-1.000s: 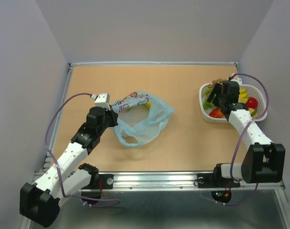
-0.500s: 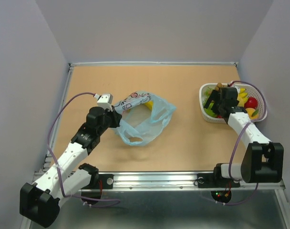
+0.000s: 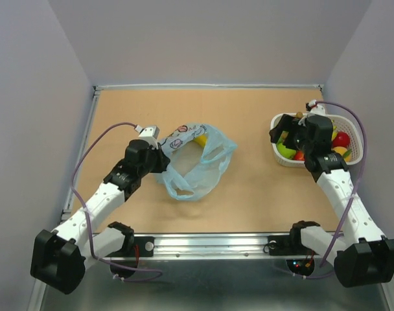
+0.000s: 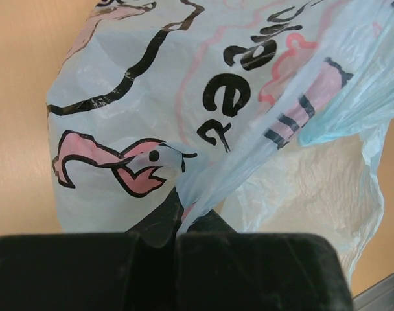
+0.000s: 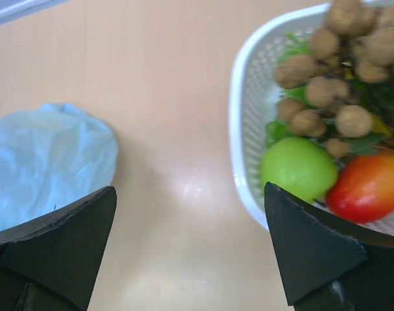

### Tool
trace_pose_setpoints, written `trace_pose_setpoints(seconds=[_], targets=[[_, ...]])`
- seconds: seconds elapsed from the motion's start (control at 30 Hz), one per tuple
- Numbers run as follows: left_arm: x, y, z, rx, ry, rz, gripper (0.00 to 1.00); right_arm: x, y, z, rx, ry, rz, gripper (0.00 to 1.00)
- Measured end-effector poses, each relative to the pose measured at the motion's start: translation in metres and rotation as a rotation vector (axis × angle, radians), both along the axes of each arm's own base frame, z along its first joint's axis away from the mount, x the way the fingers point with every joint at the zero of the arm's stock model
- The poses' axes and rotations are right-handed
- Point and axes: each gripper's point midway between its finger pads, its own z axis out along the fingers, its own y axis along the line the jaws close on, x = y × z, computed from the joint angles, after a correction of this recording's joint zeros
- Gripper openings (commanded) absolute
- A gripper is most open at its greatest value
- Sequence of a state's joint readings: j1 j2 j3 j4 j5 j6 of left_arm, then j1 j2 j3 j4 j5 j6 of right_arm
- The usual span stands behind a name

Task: Untie the knot of the plastic bag and take out the fruit

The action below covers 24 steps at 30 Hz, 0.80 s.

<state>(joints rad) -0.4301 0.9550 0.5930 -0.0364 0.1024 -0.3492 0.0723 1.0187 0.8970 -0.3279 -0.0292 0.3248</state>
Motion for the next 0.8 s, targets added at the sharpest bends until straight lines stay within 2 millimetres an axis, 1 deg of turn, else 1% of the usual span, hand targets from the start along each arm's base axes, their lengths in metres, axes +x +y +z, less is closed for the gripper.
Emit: trace_pose_setpoints(seconds=[0.03, 0.1, 0.13, 0.2, 0.27, 0.33, 0.37, 0.4, 0.47, 0.57, 0.6, 0.67, 0.7, 0.8], targets=[[0.003, -0.001, 0.001, 0.003, 0.007, 0.000, 0.00, -0.002, 0.011, 0.003, 0.003, -0.010, 0.043, 1.00], [0.013, -0.011, 0.013, 0.008, 0.009, -0.014, 0.00, -0.005, 0.025, 0.006, 0.006, -0.018, 0.107, 1.00], [0.020, -0.023, 0.029, 0.000, -0.010, -0.036, 0.00, -0.007, 0.030, 0.006, 0.007, -0.020, 0.129, 1.00], [0.027, -0.056, 0.064, -0.023, -0.061, -0.106, 0.00, -0.009, 0.040, 0.008, 0.014, -0.025, 0.186, 1.00], [0.024, -0.095, 0.101, -0.067, -0.120, -0.199, 0.00, -0.011, 0.048, 0.009, 0.018, -0.033, 0.235, 1.00], [0.012, -0.121, 0.125, -0.107, -0.161, -0.272, 0.00, -0.013, 0.056, 0.012, 0.018, -0.045, 0.279, 1.00], [0.006, -0.126, 0.128, -0.119, -0.169, -0.288, 0.00, -0.014, 0.059, 0.012, 0.017, -0.049, 0.302, 1.00], [0.001, -0.127, 0.128, -0.125, -0.172, -0.291, 0.00, -0.015, 0.063, 0.012, 0.017, -0.051, 0.321, 1.00], [-0.005, -0.115, 0.110, -0.108, -0.140, -0.259, 0.00, -0.019, 0.074, 0.013, 0.017, -0.057, 0.376, 1.00], [-0.013, -0.096, 0.062, -0.055, -0.030, -0.201, 0.00, -0.027, 0.096, 0.014, 0.021, -0.064, 0.469, 1.00], [-0.019, -0.088, 0.035, -0.028, 0.033, -0.181, 0.00, -0.030, 0.104, 0.014, 0.022, -0.065, 0.498, 0.99], [-0.033, -0.077, -0.001, 0.011, 0.129, -0.163, 0.00, -0.036, 0.119, 0.010, 0.024, -0.055, 0.554, 0.97], [-0.039, -0.072, -0.014, 0.026, 0.166, -0.157, 0.00, -0.039, 0.127, 0.008, 0.024, -0.047, 0.581, 0.96], [-0.050, -0.065, -0.035, 0.042, 0.226, -0.138, 0.00, -0.049, 0.151, -0.002, 0.022, -0.016, 0.657, 0.92]])
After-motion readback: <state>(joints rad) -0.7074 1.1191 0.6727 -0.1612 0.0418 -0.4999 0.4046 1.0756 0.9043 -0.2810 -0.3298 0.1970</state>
